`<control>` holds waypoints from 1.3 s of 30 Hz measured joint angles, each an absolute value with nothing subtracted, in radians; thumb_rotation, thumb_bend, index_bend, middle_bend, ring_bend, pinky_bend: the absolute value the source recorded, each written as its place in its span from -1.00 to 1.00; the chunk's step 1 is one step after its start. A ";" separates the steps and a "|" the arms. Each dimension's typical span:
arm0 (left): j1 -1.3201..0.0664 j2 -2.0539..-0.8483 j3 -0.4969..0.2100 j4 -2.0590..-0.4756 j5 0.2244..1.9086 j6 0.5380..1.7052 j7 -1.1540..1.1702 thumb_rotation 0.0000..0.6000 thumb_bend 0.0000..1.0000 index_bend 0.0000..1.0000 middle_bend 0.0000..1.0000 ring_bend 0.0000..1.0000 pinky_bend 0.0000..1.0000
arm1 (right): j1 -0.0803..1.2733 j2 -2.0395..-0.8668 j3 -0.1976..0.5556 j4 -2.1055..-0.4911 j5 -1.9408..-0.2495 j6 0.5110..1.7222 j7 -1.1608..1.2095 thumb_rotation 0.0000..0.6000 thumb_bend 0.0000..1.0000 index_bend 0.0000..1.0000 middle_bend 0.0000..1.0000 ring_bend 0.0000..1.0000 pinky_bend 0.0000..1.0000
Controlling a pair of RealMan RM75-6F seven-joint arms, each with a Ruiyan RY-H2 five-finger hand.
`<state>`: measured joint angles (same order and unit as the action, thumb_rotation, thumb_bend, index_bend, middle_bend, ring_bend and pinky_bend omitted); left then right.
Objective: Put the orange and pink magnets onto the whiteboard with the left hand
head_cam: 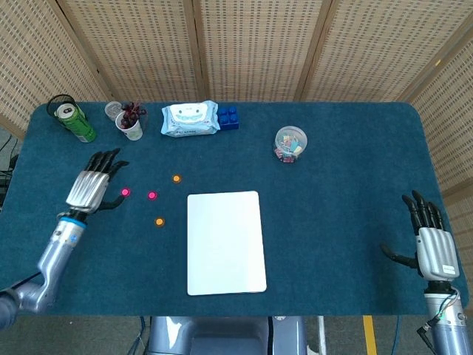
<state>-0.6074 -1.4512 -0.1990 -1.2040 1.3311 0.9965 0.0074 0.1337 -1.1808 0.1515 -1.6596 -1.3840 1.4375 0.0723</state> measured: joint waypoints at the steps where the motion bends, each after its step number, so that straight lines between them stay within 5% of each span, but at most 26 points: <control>1: -0.654 -1.472 -0.216 -1.190 1.301 0.945 0.053 1.00 -0.36 -0.42 -1.00 -1.00 -1.00 | 0.134 -1.180 0.151 -1.659 -1.383 1.436 0.073 1.00 -0.53 -1.00 -1.00 -1.00 -1.00; 10: -0.834 -1.648 -0.270 -0.951 1.169 0.732 0.133 1.00 -0.38 -0.41 -1.00 -1.00 -1.00 | 0.134 -1.171 0.150 -1.659 -1.368 1.418 0.083 1.00 -0.53 -1.00 -1.00 -1.00 -1.00; 39: -0.955 -1.855 -0.272 -0.663 1.065 0.596 0.167 1.00 -0.37 -0.33 -1.00 -1.00 -1.00 | 0.132 -1.159 0.147 -1.669 -1.366 1.409 0.104 1.00 -0.51 -1.00 -1.00 -1.00 -1.00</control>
